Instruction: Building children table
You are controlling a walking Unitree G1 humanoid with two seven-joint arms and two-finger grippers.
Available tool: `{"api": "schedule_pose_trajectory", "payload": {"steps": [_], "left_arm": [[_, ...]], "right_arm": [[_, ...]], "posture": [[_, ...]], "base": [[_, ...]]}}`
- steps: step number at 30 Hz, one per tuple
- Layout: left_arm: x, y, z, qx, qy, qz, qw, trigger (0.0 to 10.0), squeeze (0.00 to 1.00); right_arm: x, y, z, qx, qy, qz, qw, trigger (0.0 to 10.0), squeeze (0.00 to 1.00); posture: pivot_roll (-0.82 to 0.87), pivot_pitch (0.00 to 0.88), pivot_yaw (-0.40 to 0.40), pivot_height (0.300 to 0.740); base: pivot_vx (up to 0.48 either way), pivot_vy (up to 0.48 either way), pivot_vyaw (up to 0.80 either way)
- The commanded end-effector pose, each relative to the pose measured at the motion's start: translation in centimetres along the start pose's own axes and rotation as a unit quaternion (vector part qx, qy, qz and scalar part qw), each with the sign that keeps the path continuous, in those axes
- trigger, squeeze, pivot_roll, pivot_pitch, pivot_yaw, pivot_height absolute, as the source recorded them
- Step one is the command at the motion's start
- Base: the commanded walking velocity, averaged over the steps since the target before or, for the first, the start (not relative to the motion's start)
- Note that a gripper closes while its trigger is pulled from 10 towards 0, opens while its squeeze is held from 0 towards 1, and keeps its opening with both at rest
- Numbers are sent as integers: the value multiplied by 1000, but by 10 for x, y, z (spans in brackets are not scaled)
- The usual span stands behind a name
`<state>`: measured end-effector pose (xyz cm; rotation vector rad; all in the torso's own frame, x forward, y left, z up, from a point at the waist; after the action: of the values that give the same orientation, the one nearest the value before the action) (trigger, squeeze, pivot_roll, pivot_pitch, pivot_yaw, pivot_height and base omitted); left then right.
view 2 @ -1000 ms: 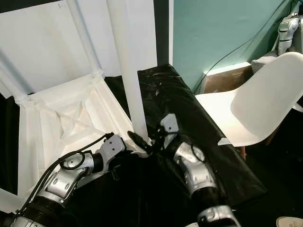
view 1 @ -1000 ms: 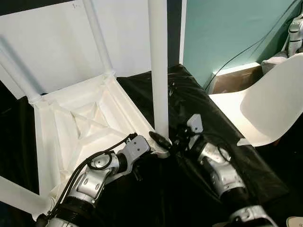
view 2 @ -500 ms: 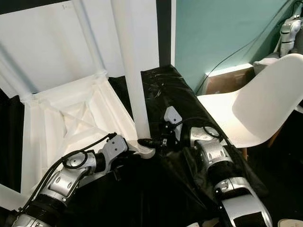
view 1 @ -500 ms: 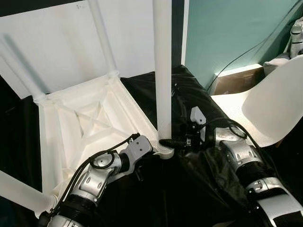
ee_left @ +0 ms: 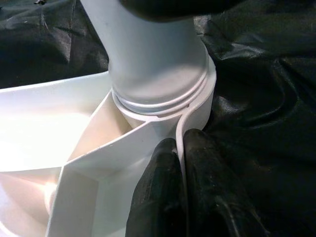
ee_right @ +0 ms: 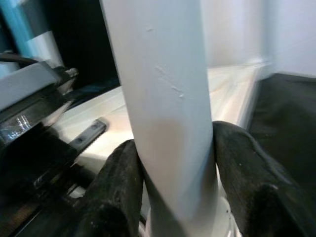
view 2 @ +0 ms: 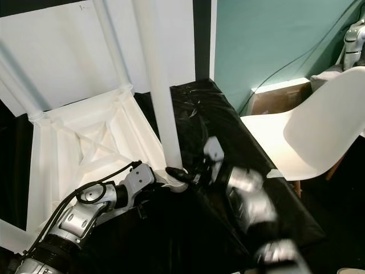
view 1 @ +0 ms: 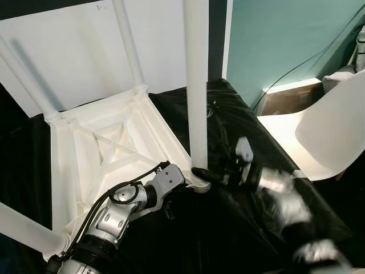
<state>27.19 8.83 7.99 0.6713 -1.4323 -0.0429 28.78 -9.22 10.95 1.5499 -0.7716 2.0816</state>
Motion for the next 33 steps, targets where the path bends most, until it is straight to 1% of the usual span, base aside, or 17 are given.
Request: {"api": "schedule_pose_trajectory", "payload": {"steps": [1, 4, 11, 12, 14, 15, 16, 17, 21, 22, 24, 26, 28, 29, 31, 32, 33], "left_arm": [[-58, -13, 36, -72, 106, -77, 989, 10000, 0], [-59, -12, 37, -78, 102, -83, 988, 10000, 0], [-58, -10, 35, -80, 99, -85, 988, 10000, 0], [-58, -9, 35, -80, 98, -85, 988, 10000, 0], [-58, -9, 35, -80, 98, -85, 988, 10000, 0], [-58, -8, 34, -80, 97, -86, 988, 10000, 0], [-58, -8, 34, -79, 97, -87, 988, 10000, 0], [-58, -8, 34, -79, 97, -87, 988, 10000, 0], [-58, -8, 34, -79, 98, -87, 988, 10000, 0], [-58, -9, 34, -79, 98, -86, 988, 10000, 0], [-57, -11, 35, -79, 97, -84, 989, 10000, 0], [-57, -11, 35, -79, 97, -84, 989, 10000, 0], [-55, -13, 34, -77, 98, -81, 989, 10000, 0], [-55, -13, 34, -77, 98, -81, 989, 10000, 0], [-55, -13, 33, -75, 98, -80, 989, 10000, 0], [-55, -13, 33, -75, 98, -80, 989, 10000, 0], [-56, -11, 34, -72, 101, -79, 989, 10000, 0]], "right_arm": [[20, -10, 3, -35, 28, 51, 998, 0, 0], [27, -10, 13, -111, 39, 68, 991, 0, 0], [28, -7, 13, -164, 51, 57, 983, 0, 0], [28, -6, 12, -171, 50, 52, 983, 1765, 0], [28, -6, 12, -171, 50, 52, 983, 1765, 0], [25, -8, 10, -161, 40, 43, 985, 10000, 0], [21, -11, 8, -138, 25, 34, 990, 10000, 1000], [21, -11, 8, -138, 25, 34, 990, 10000, 1000], [15, -16, 7, -79, 9, 15, 997, 10000, 1000], [13, -19, 9, -42, 5, 4, 999, 10000, 0], [10, -23, 12, 41, 1, -18, 999, 10000, 0], [10, -23, 12, 41, 1, -18, 999, 10000, 0], [11, -23, 16, 120, -6, -38, 992, 10000, 0], [11, -23, 16, 120, -6, -38, 992, 10000, 0], [11, -20, 20, 171, -2, -55, 984, 10000, 0], [11, -20, 20, 171, -2, -55, 984, 10000, 0], [11, -20, 26, 192, 14, -71, 979, 10000, 0]], "posture": [[31, 0, -3, 740], [26, 0, 7, 740], [26, 0, 26, 740], [26, 0, 26, 740], [26, 0, 26, 740], [26, 0, 27, 740], [26, 0, 25, 740], [26, 0, 25, 740], [24, 0, 22, 740], [23, 0, 20, 740], [25, 0, 14, 740], [25, 0, 14, 740], [32, 0, 6, 740], [32, 0, 6, 740], [38, 0, 1, 740], [38, 0, 1, 740], [44, 0, -5, 740]], "base": [[0, 0, 0], [0, 0, 0], [0, 0, 0], [0, 0, 0], [0, 0, 0], [0, 0, 0], [0, 0, 0], [0, 0, 0], [0, 0, 0], [0, 0, 0], [0, 0, 0], [0, 0, 0], [0, 0, 0], [0, 0, 0], [0, 0, 0], [0, 0, 0], [0, 0, 0]]}}
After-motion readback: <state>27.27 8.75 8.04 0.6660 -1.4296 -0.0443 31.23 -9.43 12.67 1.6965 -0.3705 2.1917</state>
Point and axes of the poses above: a point about 5 cm out from each wrist's last joint towards the gripper, its own y axis pointing back from the gripper into the wrist, its own x axis along the axis of the wrist's last joint, z = x × y, the point moved 1 cm from there along -y, pointing out of the wrist towards the gripper, and after that the axes turned 7 degrees about y, right-handed, at the moved point
